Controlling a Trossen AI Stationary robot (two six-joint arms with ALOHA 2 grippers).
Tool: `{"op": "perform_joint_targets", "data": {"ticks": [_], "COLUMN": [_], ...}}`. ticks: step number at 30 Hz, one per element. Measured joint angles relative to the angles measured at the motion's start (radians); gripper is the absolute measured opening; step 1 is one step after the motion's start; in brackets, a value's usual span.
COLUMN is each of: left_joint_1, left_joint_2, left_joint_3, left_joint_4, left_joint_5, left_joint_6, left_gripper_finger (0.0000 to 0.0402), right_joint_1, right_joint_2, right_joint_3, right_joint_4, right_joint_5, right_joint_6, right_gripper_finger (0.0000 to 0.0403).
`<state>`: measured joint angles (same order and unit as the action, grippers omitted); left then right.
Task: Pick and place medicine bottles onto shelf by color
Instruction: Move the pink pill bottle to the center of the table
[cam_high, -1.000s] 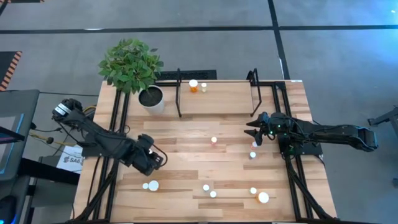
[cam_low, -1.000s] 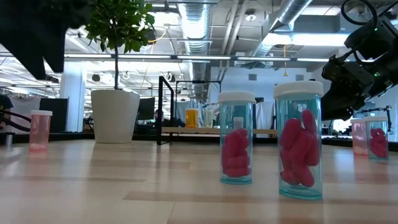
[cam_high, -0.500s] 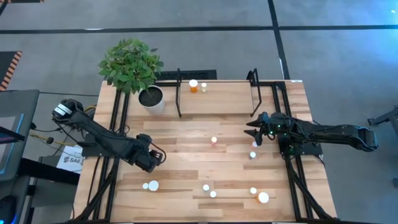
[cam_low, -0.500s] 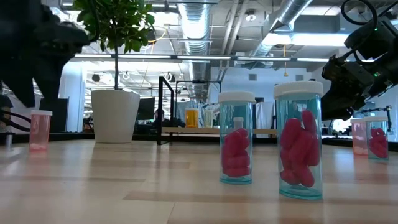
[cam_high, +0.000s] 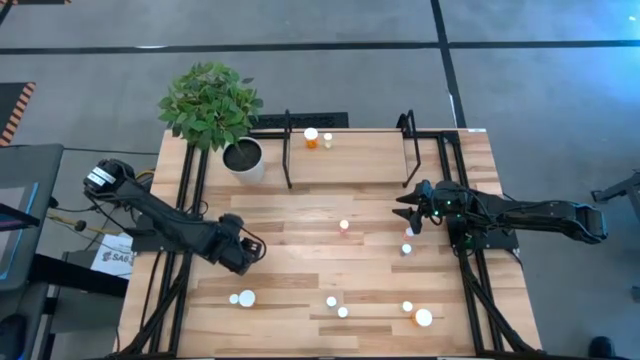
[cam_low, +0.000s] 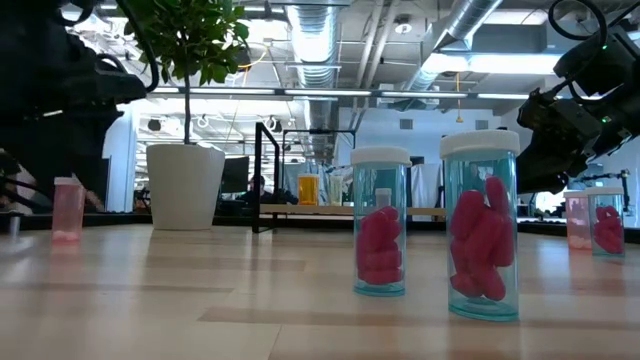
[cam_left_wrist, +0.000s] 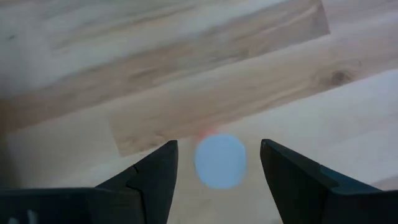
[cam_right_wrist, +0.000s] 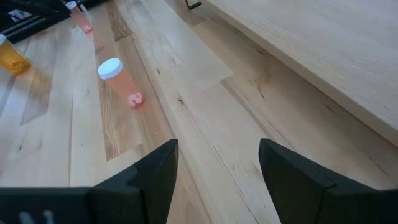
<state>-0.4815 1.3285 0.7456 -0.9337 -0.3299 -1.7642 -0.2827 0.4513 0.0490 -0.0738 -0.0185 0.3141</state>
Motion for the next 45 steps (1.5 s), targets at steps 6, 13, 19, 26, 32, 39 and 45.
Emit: {"op": "perform_joint_targets", "data": {"ticks": [6, 13, 19, 26, 32, 39, 45], "left_joint_1": [0.033, 0.036, 0.036, 0.036, 0.036, 0.101, 0.194], "left_joint_2": [0.0, 0.0, 0.0, 0.0, 0.0, 0.0, 0.0], "left_joint_3": [0.0, 0.0, 0.0, 0.0, 0.0, 0.0, 0.0], "left_joint_4": [0.006, 0.021, 0.025, 0.037, 0.055, 0.156, 0.303], "left_joint_5": [0.012, 0.02, 0.023, 0.028, 0.022, 0.012, 0.04], "left_joint_6": [0.063, 0.066, 0.066, 0.07, 0.071, 0.19, 0.362], "left_gripper_finger": [0.0215, 0.0192, 0.014, 0.0101, 0.0106, 0.0107, 0.0107], "right_joint_1": [0.0, 0.0, 0.0, 0.0, 0.0, 0.0, 0.0], "right_joint_2": [0.0, 0.0, 0.0, 0.0, 0.0, 0.0, 0.0], "right_joint_3": [0.0, 0.0, 0.0, 0.0, 0.0, 0.0, 0.0], "right_joint_4": [0.0, 0.0, 0.0, 0.0, 0.0, 0.0, 0.0], "right_joint_5": [0.0, 0.0, 0.0, 0.0, 0.0, 0.0, 0.0], "right_joint_6": [0.0, 0.0, 0.0, 0.0, 0.0, 0.0, 0.0], "right_gripper_finger": [0.0249, 0.0249, 0.0249, 0.0249, 0.0249, 0.0249, 0.0249]}}
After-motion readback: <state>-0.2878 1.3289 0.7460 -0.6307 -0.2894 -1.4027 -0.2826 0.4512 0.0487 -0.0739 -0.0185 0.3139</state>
